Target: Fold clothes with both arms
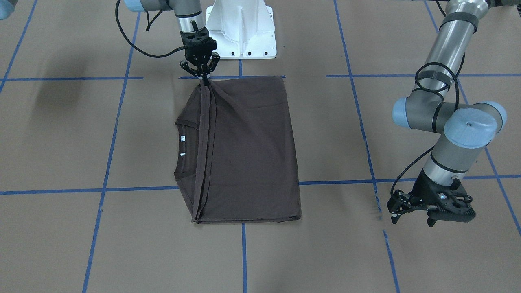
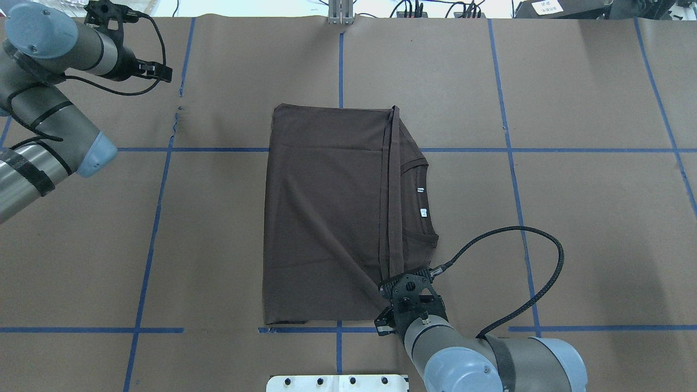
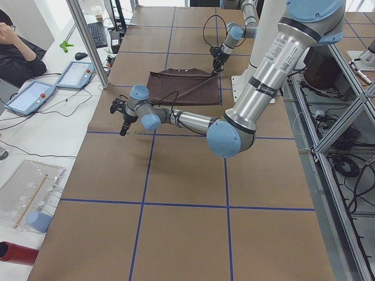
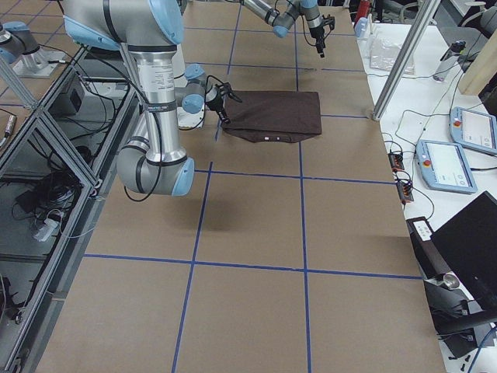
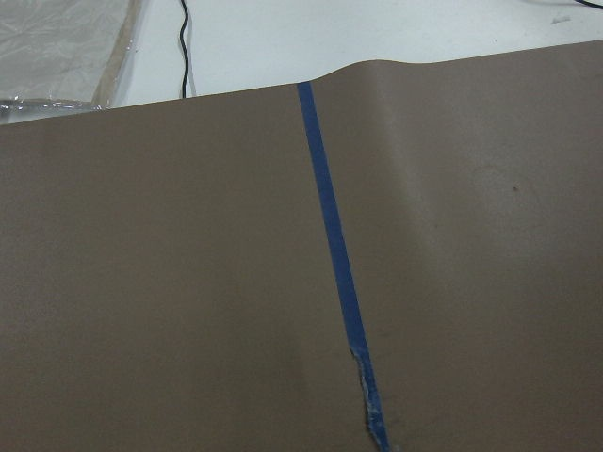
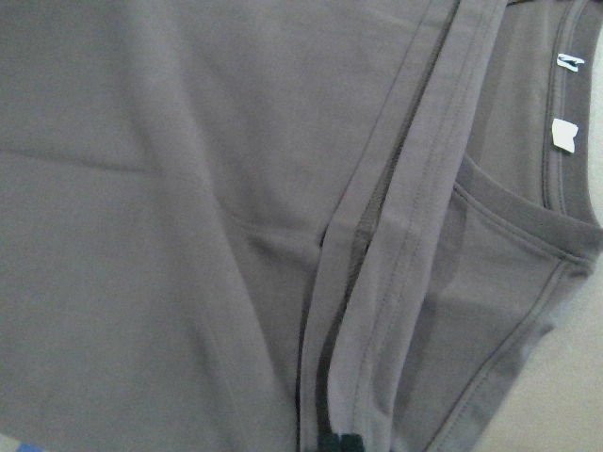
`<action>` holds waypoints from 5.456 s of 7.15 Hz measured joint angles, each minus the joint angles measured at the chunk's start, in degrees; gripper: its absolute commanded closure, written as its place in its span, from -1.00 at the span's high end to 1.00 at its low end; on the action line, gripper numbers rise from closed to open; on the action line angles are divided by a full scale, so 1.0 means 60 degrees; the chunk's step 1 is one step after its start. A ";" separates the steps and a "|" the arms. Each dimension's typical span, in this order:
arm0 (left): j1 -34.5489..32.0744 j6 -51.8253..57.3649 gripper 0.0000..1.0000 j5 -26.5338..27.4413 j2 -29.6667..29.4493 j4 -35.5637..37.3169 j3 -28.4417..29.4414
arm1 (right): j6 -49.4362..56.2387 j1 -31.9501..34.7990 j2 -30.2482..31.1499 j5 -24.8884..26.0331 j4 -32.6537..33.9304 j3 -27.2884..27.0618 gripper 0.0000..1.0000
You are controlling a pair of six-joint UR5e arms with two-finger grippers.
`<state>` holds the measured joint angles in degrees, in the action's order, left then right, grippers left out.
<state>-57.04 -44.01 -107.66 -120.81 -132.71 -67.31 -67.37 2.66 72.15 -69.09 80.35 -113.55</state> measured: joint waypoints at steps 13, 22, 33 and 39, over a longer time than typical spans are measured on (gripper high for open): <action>0.0081 -0.0204 1.00 -0.0001 0.0023 0.0000 -0.0092 | -0.0575 -0.0127 0.0247 0.0020 0.0022 -0.0380 -0.41; 0.0145 -0.0239 1.00 0.0014 0.0124 -0.0010 -0.0120 | 0.0053 0.0029 0.0308 -0.0234 0.0547 -0.0433 -1.00; 0.0170 -0.0439 1.00 -0.0185 0.0195 0.0044 -0.0639 | -0.3234 -0.0811 0.1494 0.0631 0.0463 -0.1339 1.00; 0.3747 -0.6937 0.58 0.0330 0.3218 0.0065 -0.6675 | -0.4164 0.0330 0.1853 -0.0404 -0.2659 -0.2089 1.00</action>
<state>-34.55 -85.63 -105.69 -101.51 -132.32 -107.36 -92.36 4.63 83.27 -71.51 64.39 -126.08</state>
